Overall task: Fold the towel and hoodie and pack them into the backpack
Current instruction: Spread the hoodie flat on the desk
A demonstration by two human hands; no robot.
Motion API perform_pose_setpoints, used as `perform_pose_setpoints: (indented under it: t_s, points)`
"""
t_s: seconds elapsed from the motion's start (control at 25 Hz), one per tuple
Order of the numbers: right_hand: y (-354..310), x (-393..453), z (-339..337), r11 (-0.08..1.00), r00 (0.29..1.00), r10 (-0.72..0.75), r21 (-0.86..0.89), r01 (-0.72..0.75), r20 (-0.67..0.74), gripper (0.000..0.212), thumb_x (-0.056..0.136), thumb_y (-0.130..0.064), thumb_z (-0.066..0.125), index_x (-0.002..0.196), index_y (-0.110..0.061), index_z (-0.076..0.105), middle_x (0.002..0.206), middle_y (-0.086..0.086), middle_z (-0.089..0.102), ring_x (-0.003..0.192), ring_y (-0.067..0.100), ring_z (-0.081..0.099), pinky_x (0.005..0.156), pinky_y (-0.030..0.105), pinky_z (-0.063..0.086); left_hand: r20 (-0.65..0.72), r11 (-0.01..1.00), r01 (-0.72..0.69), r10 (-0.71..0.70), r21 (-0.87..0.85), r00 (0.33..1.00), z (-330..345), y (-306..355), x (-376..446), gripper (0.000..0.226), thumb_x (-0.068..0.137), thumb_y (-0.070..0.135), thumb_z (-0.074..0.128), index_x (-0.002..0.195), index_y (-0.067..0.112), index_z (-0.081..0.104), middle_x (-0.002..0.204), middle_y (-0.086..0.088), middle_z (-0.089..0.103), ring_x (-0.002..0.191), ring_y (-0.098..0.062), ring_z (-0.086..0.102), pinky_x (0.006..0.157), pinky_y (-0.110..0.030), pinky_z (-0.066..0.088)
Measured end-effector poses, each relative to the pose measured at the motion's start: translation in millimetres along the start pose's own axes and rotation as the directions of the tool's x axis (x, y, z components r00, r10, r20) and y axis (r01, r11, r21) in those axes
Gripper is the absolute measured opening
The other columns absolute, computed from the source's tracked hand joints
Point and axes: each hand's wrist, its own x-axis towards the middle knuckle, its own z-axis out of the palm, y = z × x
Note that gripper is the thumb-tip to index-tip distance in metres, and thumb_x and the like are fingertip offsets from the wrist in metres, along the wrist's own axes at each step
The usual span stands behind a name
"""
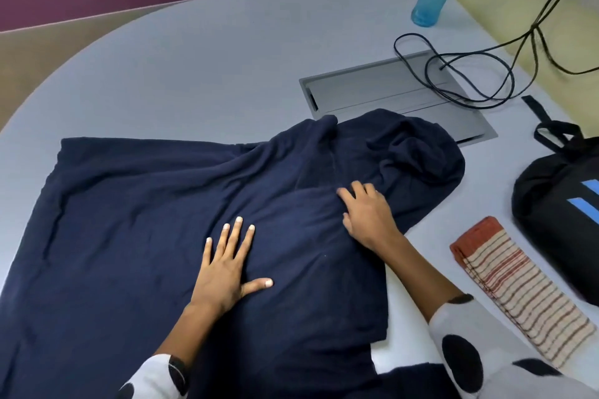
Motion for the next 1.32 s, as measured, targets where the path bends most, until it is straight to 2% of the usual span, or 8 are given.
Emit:
perform_pose_setpoints:
  t_s: [0.24, 0.4, 0.56, 0.76, 0.96, 1.12, 1.24, 1.32]
  points:
    - [-4.6, -1.7, -22.2, 0.978, 0.962, 0.200, 0.028, -0.209, 0.185, 0.042, 0.091, -0.023, 0.051, 0.133, -0.026, 0.046, 0.130, 0.003, 0.046, 0.115, 0.026, 0.047, 0.074, 0.033, 0.041, -0.225, 0.992, -0.062, 0.036, -0.110, 0.974, -23.4, 2.0, 8.6, 0.074, 0.089, 0.069, 0.021, 0.125, 0.017, 0.059, 0.136, -0.009, 0.051, 0.120, -0.029, 0.052, 0.095, -0.044, 0.043]
    - [-1.0, 39.6, -61.1, 0.894, 0.923, 0.370, 0.231, -0.384, 0.103, 0.023, 0.093, -0.032, 0.050, 0.104, -0.021, 0.067, 0.106, 0.007, 0.065, 0.098, 0.032, 0.060, 0.076, 0.035, 0.046, -0.452, 0.979, -0.155, 0.081, -0.131, 0.888, -71.2, -15.2, 72.0, 0.030, 0.092, 0.020, 0.039, 0.110, 0.013, 0.062, 0.119, -0.006, 0.056, 0.098, -0.029, 0.054, 0.078, -0.037, 0.040]
    - [21.6, 102.2, -78.5, 0.754, 0.872, 0.468, 0.578, -0.312, -0.141, 0.021, 0.094, -0.010, 0.047, 0.098, -0.013, 0.067, 0.093, 0.006, 0.069, 0.082, 0.023, 0.066, 0.079, 0.039, 0.055, -0.418, 0.958, -0.068, -0.057, -0.278, 0.907, -107.9, -46.6, 144.1, 0.048, 0.080, -0.005, 0.036, 0.117, 0.015, 0.058, 0.125, -0.004, 0.056, 0.105, -0.033, 0.053, 0.081, -0.036, 0.039]
    - [30.7, 155.0, -52.9, 0.841, 0.945, 0.319, 0.441, -0.314, 0.066, 0.038, 0.090, -0.005, 0.046, 0.118, -0.024, 0.062, 0.110, 0.006, 0.068, 0.092, 0.027, 0.066, 0.088, 0.045, 0.052, -0.250, 0.943, 0.002, -0.090, -0.334, 0.964, -108.3, -70.8, 190.8, 0.044, 0.095, 0.009, 0.039, 0.136, 0.024, 0.044, 0.142, 0.007, 0.044, 0.117, -0.026, 0.052, 0.093, -0.038, 0.038]
    - [28.2, 173.8, -33.0, 0.933, 0.946, 0.297, 0.171, -0.316, 0.129, 0.011, 0.089, -0.009, 0.051, 0.093, -0.015, 0.059, 0.110, 0.007, 0.057, 0.098, 0.035, 0.057, 0.072, 0.037, 0.043, -0.246, 0.940, -0.058, -0.028, -0.336, 0.969, -110.1, -83.7, 212.7, 0.014, 0.094, 0.021, 0.056, 0.100, 0.020, 0.068, 0.090, 0.006, 0.051, 0.086, -0.021, 0.058, 0.072, -0.030, 0.039]
    - [30.5, 189.8, -46.7, 0.715, 0.832, 0.552, 0.546, -0.437, -0.057, 0.002, 0.082, -0.023, 0.069, 0.082, -0.022, 0.071, 0.086, 0.003, 0.070, 0.087, 0.024, 0.062, 0.079, 0.033, 0.048, -0.442, 0.935, 0.010, -0.178, -0.355, 0.879, -139.7, -87.1, 226.7, 0.017, 0.094, 0.017, 0.052, 0.094, 0.012, 0.068, 0.093, -0.004, 0.053, 0.079, -0.029, 0.056, 0.068, -0.033, 0.036]
    - [22.5, 215.0, -68.7, 0.585, 0.760, 0.608, 0.777, -0.233, -0.229, 0.006, 0.079, -0.013, 0.072, 0.078, -0.019, 0.073, 0.073, -0.002, 0.070, 0.072, 0.015, 0.066, 0.080, 0.032, 0.055, -0.557, 0.914, 0.020, -0.264, -0.405, 0.787, -168.5, -84.3, 242.2, 0.019, 0.095, 0.016, 0.049, 0.097, 0.008, 0.066, 0.101, -0.011, 0.054, 0.082, -0.034, 0.055, 0.075, -0.037, 0.038]
    - [16.8, 236.1, -81.4, 0.602, 0.777, 0.543, 0.793, -0.094, -0.320, 0.017, 0.081, -0.007, 0.068, 0.094, -0.015, 0.075, 0.092, 0.001, 0.070, 0.086, 0.012, 0.066, 0.085, 0.017, 0.050, -0.555, 0.871, 0.069, -0.369, -0.486, 0.745, -175.3, -89.9, 250.3, 0.020, 0.095, 0.016, 0.048, 0.098, 0.005, 0.065, 0.106, -0.015, 0.057, 0.090, -0.036, 0.055, 0.084, -0.042, 0.038]
